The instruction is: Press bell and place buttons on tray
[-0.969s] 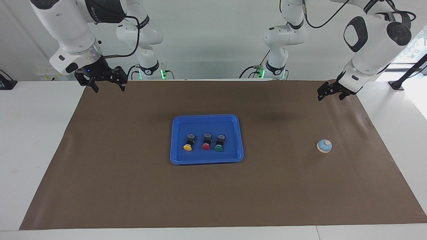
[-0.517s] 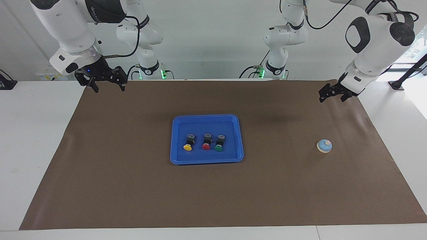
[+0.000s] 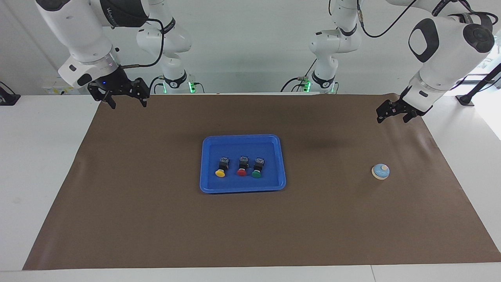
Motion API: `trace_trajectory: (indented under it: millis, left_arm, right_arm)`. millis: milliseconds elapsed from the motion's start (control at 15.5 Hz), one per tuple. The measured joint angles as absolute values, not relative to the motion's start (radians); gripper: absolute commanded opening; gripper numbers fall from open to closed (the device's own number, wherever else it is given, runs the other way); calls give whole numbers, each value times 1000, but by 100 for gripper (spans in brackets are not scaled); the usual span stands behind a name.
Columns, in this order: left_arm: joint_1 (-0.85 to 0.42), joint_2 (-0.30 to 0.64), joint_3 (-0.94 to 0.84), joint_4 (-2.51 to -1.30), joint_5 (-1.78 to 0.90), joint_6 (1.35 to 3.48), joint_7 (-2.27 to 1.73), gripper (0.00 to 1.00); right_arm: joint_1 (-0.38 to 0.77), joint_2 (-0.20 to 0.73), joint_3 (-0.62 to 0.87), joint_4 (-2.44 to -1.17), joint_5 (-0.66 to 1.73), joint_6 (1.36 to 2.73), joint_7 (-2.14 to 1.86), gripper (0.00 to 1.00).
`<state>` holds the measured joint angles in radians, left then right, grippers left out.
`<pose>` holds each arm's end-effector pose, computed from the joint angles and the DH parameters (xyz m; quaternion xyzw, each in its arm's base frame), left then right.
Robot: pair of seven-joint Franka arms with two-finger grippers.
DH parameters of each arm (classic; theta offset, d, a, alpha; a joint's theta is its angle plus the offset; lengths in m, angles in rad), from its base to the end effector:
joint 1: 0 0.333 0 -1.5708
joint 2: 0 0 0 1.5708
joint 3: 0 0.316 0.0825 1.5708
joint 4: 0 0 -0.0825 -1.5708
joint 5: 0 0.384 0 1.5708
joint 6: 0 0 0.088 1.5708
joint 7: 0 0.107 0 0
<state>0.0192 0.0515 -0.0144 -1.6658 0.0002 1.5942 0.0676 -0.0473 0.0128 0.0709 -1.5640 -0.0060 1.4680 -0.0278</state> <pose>0.5648 0.0029 0.5529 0.9976 -0.0314 -0.0615 0.0025 0.5467 0.0120 0.6122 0.9982 0.0255 -0.0544 0.0024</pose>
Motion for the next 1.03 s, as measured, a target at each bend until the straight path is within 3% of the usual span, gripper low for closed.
trace_trajectory:
  millis: [1034]
  left_arm:
    - [-15, 52, -11, -1615, 0, 1590, 64, 100]
  right_arm:
    - [-47, 13, 71, -1564, -6, 1468, -28, 100]
